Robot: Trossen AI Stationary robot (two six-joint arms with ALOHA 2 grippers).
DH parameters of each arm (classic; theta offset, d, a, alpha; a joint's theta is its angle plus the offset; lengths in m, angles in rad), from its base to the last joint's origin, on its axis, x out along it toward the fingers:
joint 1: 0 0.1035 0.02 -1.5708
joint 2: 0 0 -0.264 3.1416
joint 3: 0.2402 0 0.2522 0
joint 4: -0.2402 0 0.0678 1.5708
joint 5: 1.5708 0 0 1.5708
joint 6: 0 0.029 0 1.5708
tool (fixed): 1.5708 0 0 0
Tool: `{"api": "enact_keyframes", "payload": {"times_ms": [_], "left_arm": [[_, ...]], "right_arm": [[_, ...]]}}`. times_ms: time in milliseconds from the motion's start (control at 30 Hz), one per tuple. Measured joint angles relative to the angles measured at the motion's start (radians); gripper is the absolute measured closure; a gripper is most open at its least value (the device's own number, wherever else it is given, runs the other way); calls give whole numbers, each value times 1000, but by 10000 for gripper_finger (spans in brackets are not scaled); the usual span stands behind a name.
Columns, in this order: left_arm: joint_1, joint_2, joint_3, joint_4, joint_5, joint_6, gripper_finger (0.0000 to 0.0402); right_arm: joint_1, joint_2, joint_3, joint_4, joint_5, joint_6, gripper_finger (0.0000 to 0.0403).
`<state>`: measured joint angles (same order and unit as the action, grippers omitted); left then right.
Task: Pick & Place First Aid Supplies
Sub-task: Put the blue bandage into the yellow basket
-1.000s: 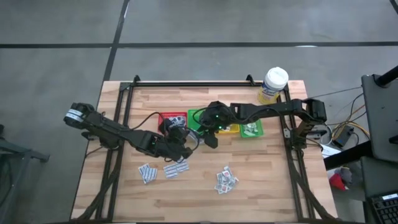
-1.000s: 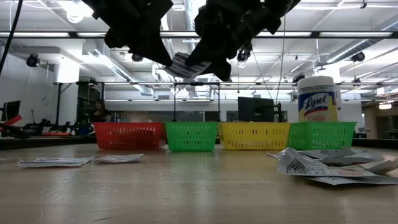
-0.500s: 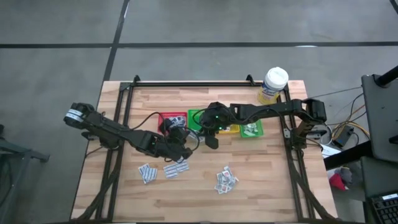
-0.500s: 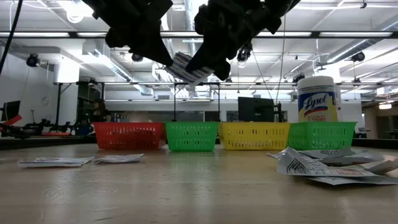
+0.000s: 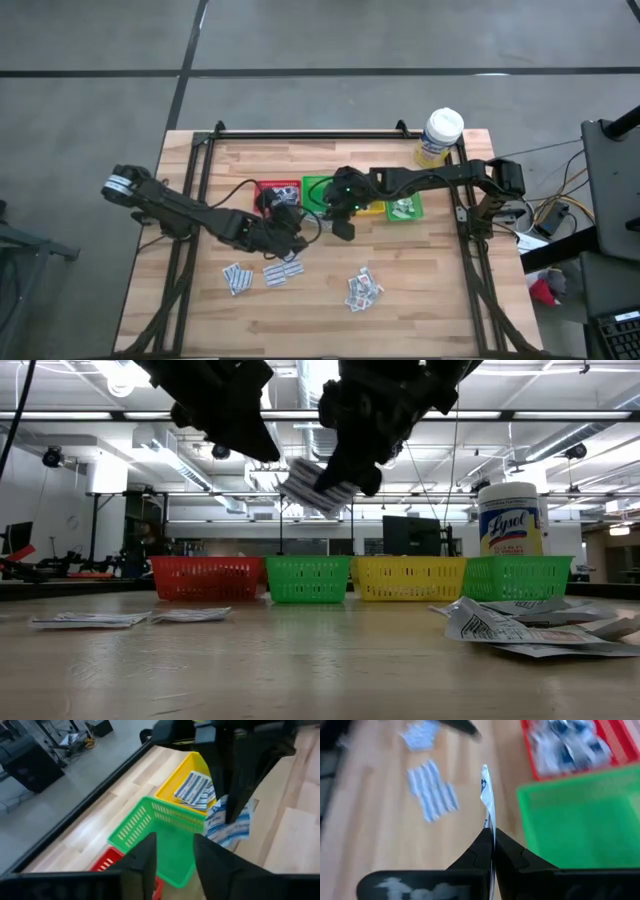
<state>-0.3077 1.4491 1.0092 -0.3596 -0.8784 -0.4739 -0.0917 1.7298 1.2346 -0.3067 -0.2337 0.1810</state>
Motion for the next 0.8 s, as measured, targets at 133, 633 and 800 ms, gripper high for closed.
{"api": "enact_keyframes", "payload": {"times_ms": [133, 633, 800], "left_arm": [[-4, -20, 0, -26, -3, 24, 251], [-94, -34, -53, -164, -37, -128, 247], [-145, -34, -99, -165, -41, -203, 248]], "right_arm": [[-9, -8, 6, -174, 123, -7, 395], [-140, -28, 156, -674, 259, -388, 395], [-227, -28, 167, -688, 83, -511, 395]]}}
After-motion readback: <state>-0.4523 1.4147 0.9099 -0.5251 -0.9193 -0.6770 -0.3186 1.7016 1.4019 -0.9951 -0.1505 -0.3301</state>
